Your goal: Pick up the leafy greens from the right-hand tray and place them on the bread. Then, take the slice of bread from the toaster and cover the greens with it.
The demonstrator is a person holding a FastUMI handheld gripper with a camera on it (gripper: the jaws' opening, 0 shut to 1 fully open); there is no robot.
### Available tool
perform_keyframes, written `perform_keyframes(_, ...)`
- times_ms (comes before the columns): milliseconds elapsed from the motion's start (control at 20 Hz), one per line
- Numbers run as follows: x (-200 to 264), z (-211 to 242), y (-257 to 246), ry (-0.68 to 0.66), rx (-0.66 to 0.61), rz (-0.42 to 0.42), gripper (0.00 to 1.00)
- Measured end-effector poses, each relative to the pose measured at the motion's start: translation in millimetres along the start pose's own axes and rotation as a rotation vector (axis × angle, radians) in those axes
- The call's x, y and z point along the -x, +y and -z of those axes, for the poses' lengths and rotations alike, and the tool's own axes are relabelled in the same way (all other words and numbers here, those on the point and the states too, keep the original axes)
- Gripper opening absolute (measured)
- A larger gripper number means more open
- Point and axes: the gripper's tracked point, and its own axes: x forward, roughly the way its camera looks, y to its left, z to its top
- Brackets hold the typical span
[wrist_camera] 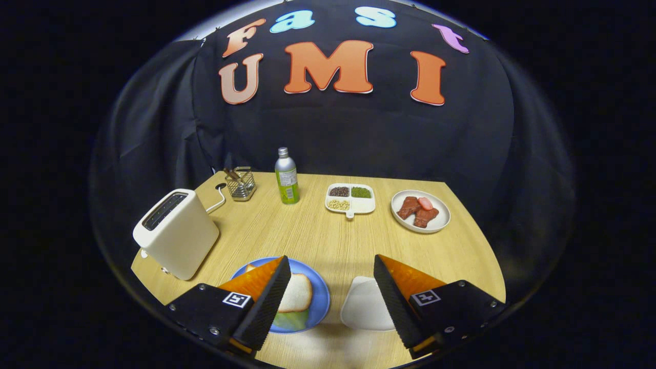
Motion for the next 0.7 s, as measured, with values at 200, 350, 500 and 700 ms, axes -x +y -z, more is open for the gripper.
perform_keyframes(200, 18, -28, -28, -0.065, -0.014, 0.031, 0.97)
perform_keyframes(350, 35, -49, -47, -0.120, -0.034, 0.053, 0.98)
perform_keyframes(500, 52, -73, -61, -0.187, -0.037, 0.062, 0.98)
perform_keyframes(700, 69, -94, -77, -0.247, -0.026, 0.078, 0.97)
